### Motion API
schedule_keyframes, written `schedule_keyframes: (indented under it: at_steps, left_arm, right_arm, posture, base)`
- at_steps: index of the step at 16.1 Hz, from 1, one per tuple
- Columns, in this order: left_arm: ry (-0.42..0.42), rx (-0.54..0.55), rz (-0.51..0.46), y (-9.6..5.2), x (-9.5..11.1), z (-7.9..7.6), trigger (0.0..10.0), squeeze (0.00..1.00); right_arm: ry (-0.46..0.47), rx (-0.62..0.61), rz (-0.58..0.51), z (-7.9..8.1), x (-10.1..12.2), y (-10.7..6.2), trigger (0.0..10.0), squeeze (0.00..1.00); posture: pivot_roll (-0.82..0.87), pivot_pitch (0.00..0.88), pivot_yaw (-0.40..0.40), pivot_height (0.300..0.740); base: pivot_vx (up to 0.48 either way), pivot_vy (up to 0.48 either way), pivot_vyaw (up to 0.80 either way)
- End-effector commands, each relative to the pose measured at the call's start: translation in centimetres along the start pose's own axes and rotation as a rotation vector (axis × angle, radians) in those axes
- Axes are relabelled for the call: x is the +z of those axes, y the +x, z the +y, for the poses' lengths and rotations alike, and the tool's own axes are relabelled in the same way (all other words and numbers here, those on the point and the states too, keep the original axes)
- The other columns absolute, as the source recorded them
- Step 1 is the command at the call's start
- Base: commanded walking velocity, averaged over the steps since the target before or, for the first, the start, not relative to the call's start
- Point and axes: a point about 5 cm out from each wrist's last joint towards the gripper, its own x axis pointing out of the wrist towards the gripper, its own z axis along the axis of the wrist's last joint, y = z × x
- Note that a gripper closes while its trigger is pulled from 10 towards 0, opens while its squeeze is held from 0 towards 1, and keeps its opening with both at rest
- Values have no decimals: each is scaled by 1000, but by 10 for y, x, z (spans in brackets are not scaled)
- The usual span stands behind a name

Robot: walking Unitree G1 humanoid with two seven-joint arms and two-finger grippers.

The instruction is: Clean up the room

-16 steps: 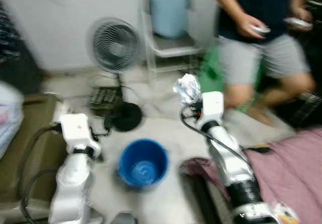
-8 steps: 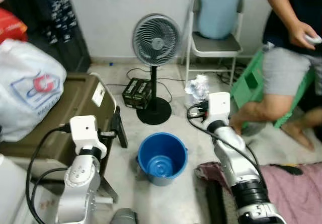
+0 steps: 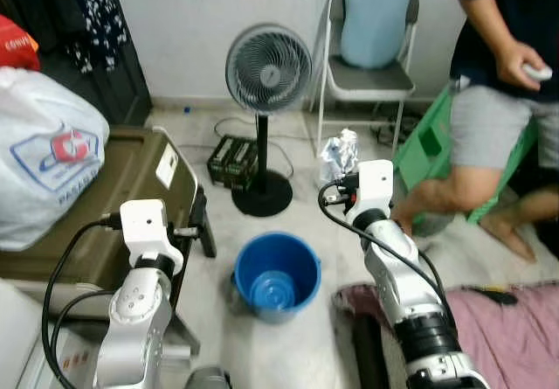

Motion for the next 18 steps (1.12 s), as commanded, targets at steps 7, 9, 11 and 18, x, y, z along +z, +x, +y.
schedule_keyframes:
  at_steps: [7, 9, 11, 18]
  left_arm:
    - [2, -12, -16, 0, 3, 0, 10000, 0]
    - [4, -10, -17, 1, 4, 0, 10000, 0]
    - [6, -3, -18, 1, 4, 1, 10000, 0]
    - [49, 0, 1, -6, 1, 11, 10000, 0]
  right_arm:
    - [-9, 7, -8, -1, 4, 4, 10000, 0]
    - [-10, 1, -10, -3, 6, 6, 10000, 0]
    - [-12, 3, -12, -3, 6, 7, 10000, 0]
    - [-1, 26, -12, 5, 5, 7, 10000, 0]
  posture:
    - [-7, 0, -30, 740]
    - [-7, 0, -30, 740]
    - [-5, 0, -31, 740]
    - [10, 0, -31, 740]
  base:
    - [326, 0, 0]
    - [311, 0, 0]
    - [141, 0, 0]
    - [0, 0, 571]
